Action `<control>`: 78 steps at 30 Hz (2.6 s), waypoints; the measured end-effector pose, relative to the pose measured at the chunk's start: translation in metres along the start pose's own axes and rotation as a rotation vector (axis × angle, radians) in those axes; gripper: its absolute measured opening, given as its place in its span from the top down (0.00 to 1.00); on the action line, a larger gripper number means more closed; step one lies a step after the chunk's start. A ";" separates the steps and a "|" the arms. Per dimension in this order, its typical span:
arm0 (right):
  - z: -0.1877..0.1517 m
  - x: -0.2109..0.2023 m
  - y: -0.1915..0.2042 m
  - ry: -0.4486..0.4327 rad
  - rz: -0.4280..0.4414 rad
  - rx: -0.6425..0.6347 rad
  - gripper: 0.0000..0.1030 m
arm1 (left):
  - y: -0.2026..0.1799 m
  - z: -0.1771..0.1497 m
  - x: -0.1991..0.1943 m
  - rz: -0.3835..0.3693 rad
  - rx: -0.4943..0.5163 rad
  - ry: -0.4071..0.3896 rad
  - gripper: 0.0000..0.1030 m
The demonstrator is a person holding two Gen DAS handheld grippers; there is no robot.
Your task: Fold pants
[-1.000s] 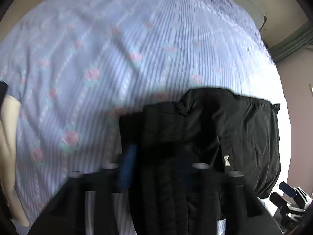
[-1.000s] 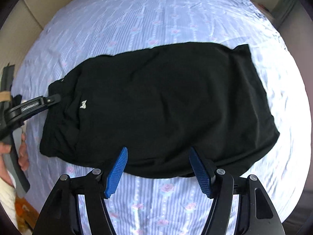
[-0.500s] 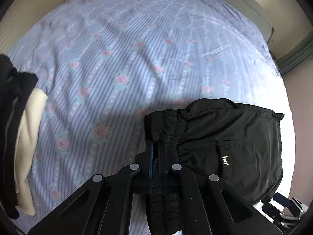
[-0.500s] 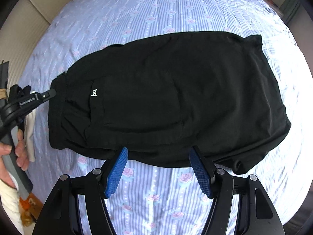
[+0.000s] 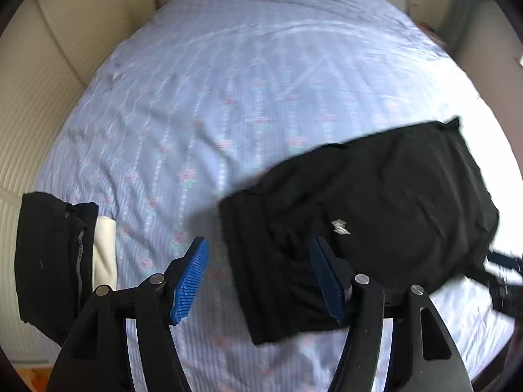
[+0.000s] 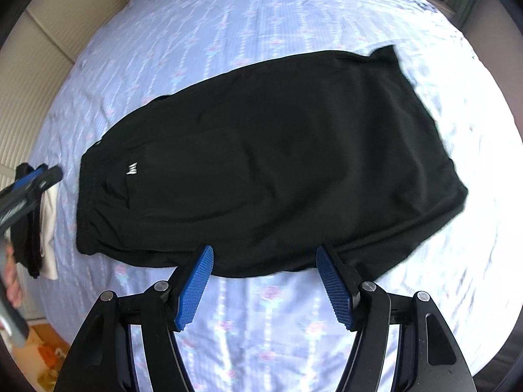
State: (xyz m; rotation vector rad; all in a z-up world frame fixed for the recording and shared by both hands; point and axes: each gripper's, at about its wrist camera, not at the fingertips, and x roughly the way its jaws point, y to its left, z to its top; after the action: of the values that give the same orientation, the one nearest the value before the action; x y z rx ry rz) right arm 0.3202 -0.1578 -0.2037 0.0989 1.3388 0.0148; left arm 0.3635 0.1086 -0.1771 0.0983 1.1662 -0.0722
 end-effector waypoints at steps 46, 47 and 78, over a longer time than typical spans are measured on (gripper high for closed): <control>-0.079 -0.070 -0.288 -0.167 0.043 0.333 0.35 | -0.284 -0.071 -0.072 -0.062 0.128 0.029 0.17; -0.078 -0.065 -0.292 -0.166 0.058 0.342 0.35 | -0.287 -0.071 -0.070 -0.059 0.132 0.034 0.17; -0.022 0.040 -0.286 -0.070 0.119 0.329 0.47 | -0.289 -0.090 -0.004 -0.118 0.091 0.158 0.25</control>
State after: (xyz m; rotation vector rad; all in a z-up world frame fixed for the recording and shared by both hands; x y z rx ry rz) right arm 0.2945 -0.4383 -0.2708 0.4532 1.2552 -0.1082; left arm 0.2487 -0.1686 -0.2198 0.1171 1.3260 -0.2248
